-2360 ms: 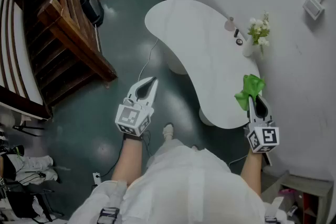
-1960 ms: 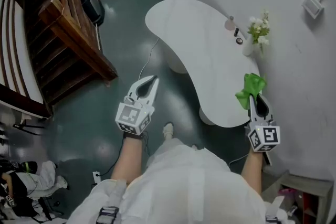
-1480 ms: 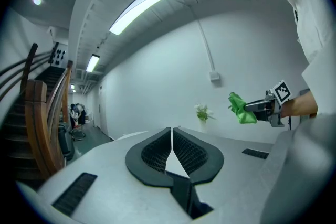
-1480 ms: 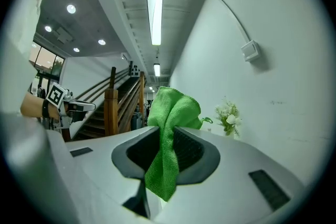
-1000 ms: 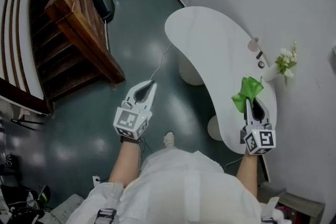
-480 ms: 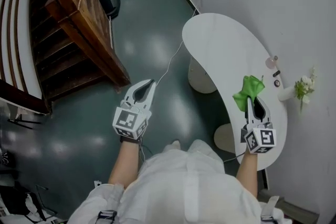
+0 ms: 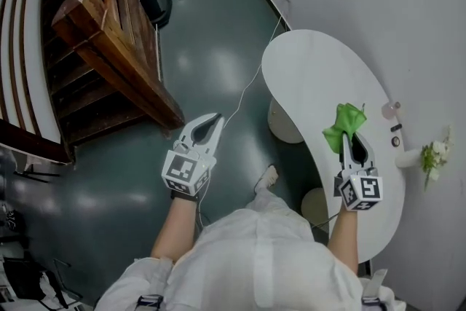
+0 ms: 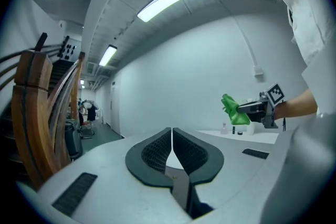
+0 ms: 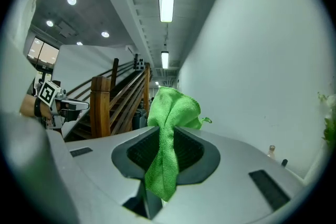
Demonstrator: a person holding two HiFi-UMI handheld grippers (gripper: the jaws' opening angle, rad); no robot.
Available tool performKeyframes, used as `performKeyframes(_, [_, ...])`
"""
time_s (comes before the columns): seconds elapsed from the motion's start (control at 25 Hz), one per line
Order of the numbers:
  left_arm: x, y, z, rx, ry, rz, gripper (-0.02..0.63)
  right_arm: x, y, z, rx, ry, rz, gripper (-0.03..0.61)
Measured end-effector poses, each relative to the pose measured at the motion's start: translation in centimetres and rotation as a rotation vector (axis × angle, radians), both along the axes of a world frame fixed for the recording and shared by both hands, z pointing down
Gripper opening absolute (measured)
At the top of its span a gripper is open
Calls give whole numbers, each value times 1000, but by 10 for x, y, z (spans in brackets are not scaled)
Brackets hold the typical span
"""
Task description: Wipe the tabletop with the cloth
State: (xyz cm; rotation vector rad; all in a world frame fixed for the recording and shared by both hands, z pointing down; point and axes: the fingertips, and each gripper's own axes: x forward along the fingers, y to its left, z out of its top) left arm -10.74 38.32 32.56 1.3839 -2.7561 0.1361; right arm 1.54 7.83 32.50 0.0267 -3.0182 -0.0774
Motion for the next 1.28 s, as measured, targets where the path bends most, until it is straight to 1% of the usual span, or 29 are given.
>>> performKeyframes(0.16, [-61,-28,-5,-12,2,9,25,-60,-22,0,-6,7,-7,80])
performKeyframes(0.36, [-132,-86,-10,-18,1,59,25,-120,-61,5,-22,32,-3,79])
performKeyframes(0.52, [-172,-141,-13,-19,-6,143,25,-151,-86,11,-33,48,20,79])
performKeyframes(0.72, [-215,-209,-16,-30,-21,279,25,-184,-121,20,-52,76,89,80])
performKeyframes(0.84, [-248,-246,-15,-35,-23,363,25,-203,-142,25,-62,87,159,78])
performKeyframes(1.04, [-301,-322,-7,-39,-19,558,25,-219,-189,39,-89,112,367,80])
performKeyframes(1.16, [-331,-361,-5,-66,-40,663,25,-231,-211,48,-87,146,461,80])
performKeyframes(1.28, [-357,-392,2,-80,-42,760,25,-239,-226,58,-98,178,550,80])
